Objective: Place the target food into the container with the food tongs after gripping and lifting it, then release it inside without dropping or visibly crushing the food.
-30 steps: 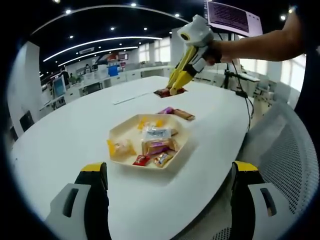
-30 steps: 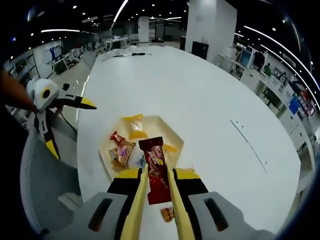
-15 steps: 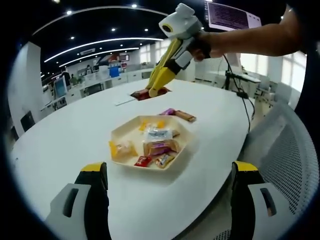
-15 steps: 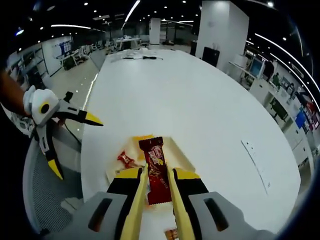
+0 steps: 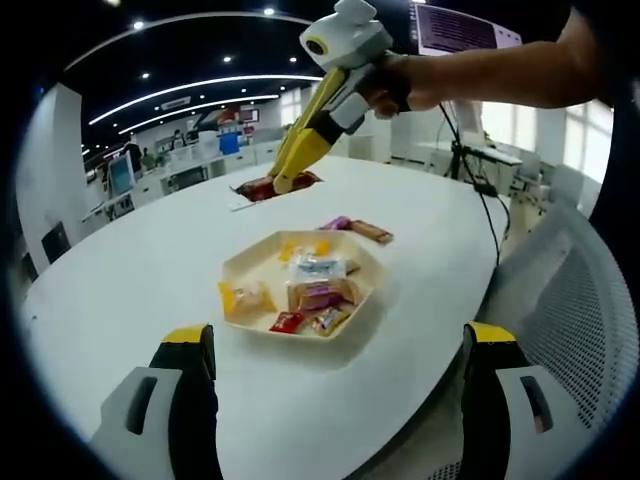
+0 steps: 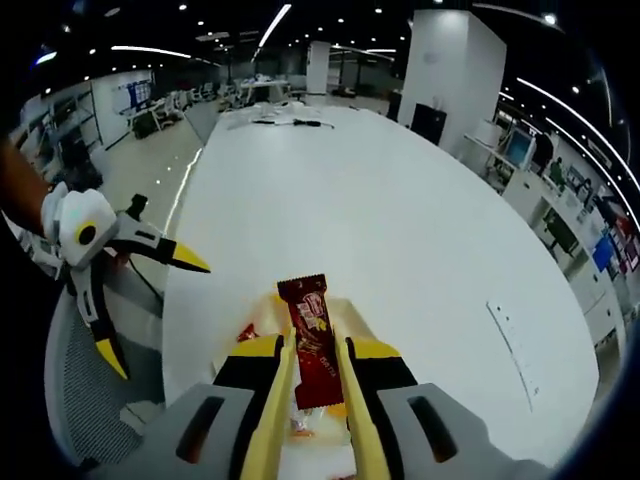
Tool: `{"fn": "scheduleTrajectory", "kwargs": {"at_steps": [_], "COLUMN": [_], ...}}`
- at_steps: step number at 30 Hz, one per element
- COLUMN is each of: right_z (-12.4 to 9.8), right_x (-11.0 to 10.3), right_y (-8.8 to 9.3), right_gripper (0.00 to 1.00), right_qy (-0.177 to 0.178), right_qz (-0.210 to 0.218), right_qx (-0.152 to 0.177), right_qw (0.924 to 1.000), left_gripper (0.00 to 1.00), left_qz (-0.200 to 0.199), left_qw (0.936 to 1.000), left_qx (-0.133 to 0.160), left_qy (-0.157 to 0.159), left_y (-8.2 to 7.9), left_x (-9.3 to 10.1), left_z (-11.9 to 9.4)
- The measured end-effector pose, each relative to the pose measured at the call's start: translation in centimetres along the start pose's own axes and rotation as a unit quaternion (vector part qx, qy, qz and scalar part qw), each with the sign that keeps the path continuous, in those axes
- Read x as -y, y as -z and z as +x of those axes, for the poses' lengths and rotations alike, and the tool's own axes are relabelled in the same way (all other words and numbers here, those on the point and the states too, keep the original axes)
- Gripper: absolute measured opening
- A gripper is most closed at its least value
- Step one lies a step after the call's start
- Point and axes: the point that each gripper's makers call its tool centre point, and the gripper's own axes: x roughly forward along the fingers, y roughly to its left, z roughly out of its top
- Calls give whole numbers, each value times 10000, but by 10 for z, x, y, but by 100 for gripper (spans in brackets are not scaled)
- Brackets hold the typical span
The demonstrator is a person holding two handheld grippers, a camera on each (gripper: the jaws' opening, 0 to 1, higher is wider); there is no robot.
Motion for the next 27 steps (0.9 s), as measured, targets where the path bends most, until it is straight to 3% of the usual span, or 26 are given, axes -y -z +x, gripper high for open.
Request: {"fn": "scheduleTrajectory", "kwargs": {"at_steps": [4,6,10,27], "right_z": [0,1,2,-12], "right_x": [0,-5,-5,8], "right_y": [-2,0,1,-5], "right_gripper": [24,24,25,27], "right_qy": [1,-165,-81,68], "right_qz": [-16,8,-172,37], "right_qx": [28,6,13,274], "right_qw": [10000,9999,9998,9996], "left_gripper": [99,99,99,99], "left_qz": [5,5,8,19], "left_qw": [10000,10000,10000,10000], "left_qx": [-10,-12,-19,-38], "left_qy": [4,10,19,35], "left_y": [0,0,0,1], "left_x": [0,1,1,1], "left_z": [0,0,0,1]}}
